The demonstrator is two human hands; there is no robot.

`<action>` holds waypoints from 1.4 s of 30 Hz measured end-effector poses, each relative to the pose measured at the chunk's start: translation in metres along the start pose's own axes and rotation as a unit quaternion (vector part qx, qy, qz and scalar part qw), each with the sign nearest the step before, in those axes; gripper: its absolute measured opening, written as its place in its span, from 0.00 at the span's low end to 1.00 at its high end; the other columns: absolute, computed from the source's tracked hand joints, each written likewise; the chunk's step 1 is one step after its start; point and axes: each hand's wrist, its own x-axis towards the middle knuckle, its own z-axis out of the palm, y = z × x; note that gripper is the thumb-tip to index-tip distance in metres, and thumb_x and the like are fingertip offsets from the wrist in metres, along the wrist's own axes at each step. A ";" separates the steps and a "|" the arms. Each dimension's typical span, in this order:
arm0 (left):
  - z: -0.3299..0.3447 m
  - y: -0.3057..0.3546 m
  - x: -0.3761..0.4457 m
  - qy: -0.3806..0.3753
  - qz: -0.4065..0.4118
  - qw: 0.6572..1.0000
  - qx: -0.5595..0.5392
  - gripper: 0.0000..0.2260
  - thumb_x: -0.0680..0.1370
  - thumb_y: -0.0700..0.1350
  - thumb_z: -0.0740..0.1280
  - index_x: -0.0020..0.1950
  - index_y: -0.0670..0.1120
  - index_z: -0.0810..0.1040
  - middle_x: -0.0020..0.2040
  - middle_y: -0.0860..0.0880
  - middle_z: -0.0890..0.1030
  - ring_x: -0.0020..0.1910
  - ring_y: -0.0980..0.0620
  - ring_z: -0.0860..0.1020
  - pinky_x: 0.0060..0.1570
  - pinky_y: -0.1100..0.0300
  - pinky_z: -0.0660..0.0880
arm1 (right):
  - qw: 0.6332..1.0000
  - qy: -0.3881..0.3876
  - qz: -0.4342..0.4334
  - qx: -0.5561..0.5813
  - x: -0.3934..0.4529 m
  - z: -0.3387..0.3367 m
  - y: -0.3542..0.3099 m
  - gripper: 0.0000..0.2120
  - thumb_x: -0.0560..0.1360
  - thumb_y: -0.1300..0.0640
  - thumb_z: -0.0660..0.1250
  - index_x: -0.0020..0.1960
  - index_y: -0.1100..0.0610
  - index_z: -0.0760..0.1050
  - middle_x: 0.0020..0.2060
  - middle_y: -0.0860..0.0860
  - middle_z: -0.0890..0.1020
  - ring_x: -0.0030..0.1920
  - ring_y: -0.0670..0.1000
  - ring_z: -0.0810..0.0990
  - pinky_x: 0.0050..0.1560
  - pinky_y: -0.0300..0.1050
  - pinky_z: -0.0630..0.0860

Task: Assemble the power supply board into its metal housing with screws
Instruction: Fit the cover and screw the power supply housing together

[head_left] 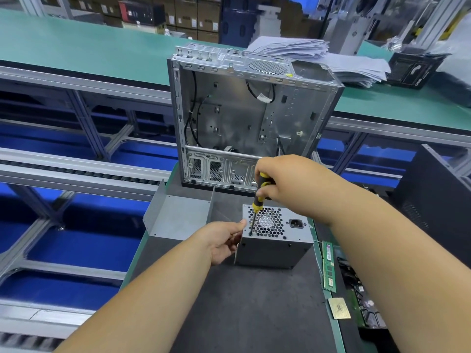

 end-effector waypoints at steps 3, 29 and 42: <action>0.000 0.000 0.000 0.002 -0.001 1.000 0.005 0.11 0.76 0.43 0.72 0.36 0.46 0.74 0.22 0.54 0.74 0.24 0.58 0.69 0.32 0.64 0.63 | 0.998 -0.016 0.035 -0.052 0.003 -0.006 -0.004 0.16 0.78 0.45 0.66 0.40 0.54 0.67 0.34 0.50 0.72 0.33 0.50 0.69 0.30 0.45 0.61; 0.001 0.000 -0.002 -0.013 0.006 1.000 0.003 0.10 0.78 0.44 0.70 0.37 0.46 0.75 0.24 0.54 0.76 0.22 0.60 0.70 0.32 0.64 0.63 | 0.995 0.015 -0.003 0.100 -0.013 0.000 0.003 0.09 0.78 0.60 0.67 0.54 0.48 0.76 0.48 0.43 0.76 0.47 0.48 0.75 0.46 0.43 0.71; 0.002 0.000 -0.004 -0.008 0.004 1.000 0.004 0.11 0.77 0.44 0.70 0.36 0.46 0.75 0.23 0.54 0.75 0.21 0.59 0.69 0.32 0.64 0.63 | 0.970 0.092 0.151 -0.166 0.002 0.012 -0.010 0.25 0.80 0.40 0.54 0.30 0.54 0.67 0.27 0.49 0.70 0.27 0.51 0.67 0.27 0.39 0.59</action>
